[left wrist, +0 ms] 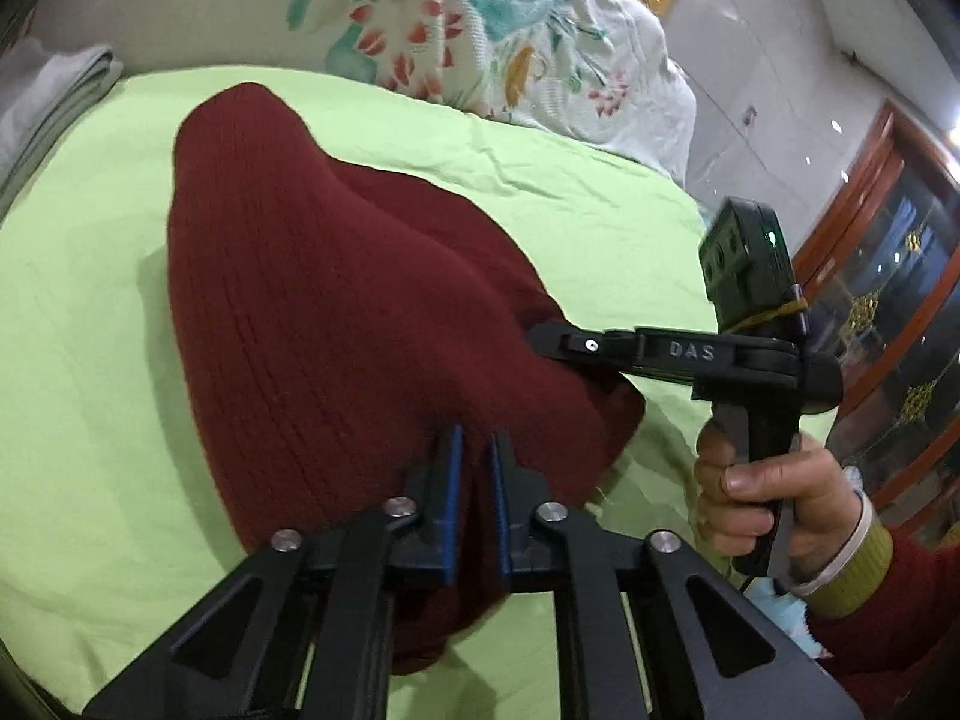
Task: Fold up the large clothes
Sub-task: 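Press and square the folded bundle edges with both closed tools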
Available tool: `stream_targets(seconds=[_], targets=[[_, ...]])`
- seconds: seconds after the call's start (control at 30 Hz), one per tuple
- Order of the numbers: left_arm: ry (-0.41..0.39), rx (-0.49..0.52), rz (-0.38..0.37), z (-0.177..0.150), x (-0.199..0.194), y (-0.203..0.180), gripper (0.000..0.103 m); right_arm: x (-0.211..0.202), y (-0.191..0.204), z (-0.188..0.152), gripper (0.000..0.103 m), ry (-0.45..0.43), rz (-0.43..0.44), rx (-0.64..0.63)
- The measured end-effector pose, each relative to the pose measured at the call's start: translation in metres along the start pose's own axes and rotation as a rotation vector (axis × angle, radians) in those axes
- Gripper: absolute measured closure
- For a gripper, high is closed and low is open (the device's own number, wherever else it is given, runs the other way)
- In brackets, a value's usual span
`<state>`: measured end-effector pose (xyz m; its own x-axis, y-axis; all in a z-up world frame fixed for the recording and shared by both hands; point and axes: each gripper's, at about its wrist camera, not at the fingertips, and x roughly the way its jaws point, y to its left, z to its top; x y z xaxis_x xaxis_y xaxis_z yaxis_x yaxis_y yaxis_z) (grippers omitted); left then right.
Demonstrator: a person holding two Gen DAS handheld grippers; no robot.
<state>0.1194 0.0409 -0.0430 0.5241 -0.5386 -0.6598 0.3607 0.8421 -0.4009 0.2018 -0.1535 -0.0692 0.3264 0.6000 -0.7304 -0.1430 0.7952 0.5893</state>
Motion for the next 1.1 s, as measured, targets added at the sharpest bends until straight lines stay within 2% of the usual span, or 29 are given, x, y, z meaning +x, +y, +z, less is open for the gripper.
stream_targets(seconds=[0.1,0.13,0.2,0.3,0.37,0.47,0.57,0.67,0.77,0.9,0.97,1.1], targets=[[-0.002,-0.079,-0.055,0.003,0.000,0.016,0.100,0.001,-0.003,-0.001,0.103,-0.006,0.010,0.014],[-0.001,-0.081,-0.051,0.003,0.000,0.016,0.100,0.003,0.003,-0.002,0.103,-0.010,0.003,0.010],[-0.003,-0.052,-0.010,0.003,0.002,0.007,0.100,0.005,0.006,-0.003,0.103,-0.011,-0.013,0.006],[-0.004,-0.059,0.001,0.005,0.002,0.006,0.100,0.003,0.015,0.001,0.103,0.005,-0.033,0.007],[-0.026,-0.076,0.013,0.010,-0.009,0.005,0.099,-0.006,0.026,0.010,0.100,-0.010,-0.031,-0.018],[-0.070,-0.042,0.060,0.016,-0.030,-0.002,0.100,-0.013,0.042,0.031,0.100,-0.053,-0.021,-0.045],[-0.113,-0.057,0.111,0.029,-0.042,0.003,0.099,0.000,0.055,0.050,0.100,-0.038,-0.010,-0.071],[-0.083,-0.121,0.141,0.033,-0.034,0.021,0.100,0.025,0.054,0.060,0.100,0.011,-0.047,-0.059],[-0.066,-0.133,0.131,0.026,-0.027,0.028,0.100,0.043,0.038,0.053,0.100,0.050,-0.116,-0.041],[-0.053,-0.109,0.151,0.027,-0.016,0.022,0.100,0.040,0.026,0.048,0.103,0.027,-0.111,-0.020],[-0.049,-0.091,0.154,0.028,-0.014,0.019,0.100,0.028,0.031,0.047,0.099,0.010,-0.098,-0.013],[-0.047,-0.083,0.153,0.022,-0.015,0.019,0.100,-0.004,0.051,0.028,0.099,-0.020,-0.002,-0.058]])
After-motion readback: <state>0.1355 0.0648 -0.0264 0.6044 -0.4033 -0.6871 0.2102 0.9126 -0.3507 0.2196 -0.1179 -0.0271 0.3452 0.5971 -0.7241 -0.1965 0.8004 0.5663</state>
